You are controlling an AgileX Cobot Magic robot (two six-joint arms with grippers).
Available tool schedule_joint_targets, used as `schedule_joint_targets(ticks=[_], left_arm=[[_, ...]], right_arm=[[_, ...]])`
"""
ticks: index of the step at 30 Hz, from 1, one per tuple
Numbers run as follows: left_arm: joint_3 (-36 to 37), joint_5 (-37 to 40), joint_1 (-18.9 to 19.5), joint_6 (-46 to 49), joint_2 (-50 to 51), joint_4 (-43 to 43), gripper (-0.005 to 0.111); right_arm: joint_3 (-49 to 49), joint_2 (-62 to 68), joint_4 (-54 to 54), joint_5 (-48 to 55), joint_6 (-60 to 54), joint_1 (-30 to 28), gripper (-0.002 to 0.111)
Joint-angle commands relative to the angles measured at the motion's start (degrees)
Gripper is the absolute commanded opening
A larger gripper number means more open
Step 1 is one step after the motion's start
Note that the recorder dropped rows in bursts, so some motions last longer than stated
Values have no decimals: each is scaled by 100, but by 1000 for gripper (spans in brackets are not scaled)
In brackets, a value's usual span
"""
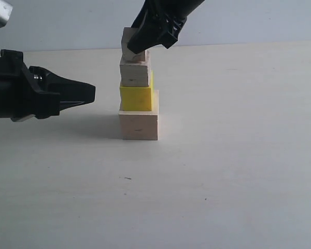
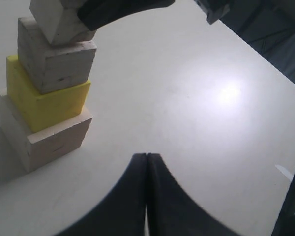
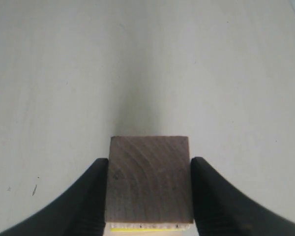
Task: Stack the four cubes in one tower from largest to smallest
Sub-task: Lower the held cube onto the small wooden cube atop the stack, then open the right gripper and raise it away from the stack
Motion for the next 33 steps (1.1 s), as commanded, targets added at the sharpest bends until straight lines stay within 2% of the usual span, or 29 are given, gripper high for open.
schedule_joint_targets(ticks=[1,9,26,30,33], left_arm=[[4,53,-38,7,-38,-25,0],[4,53,-38,7,-38,-25,0],[4,53,-38,7,-38,-25,0],[4,53,-38,17,-38,-25,0],[4,53,-38,-41,-38,-25,0]], right_arm=[[-37,-8,86,-39,-31,6,49],[-37,-8,86,-39,-20,6,58],[-37,-333,75,-148,44,6,58],[-37,-678,-78,-420,689,6,58],[-37,-1031,-503,-902,1928,6,56]])
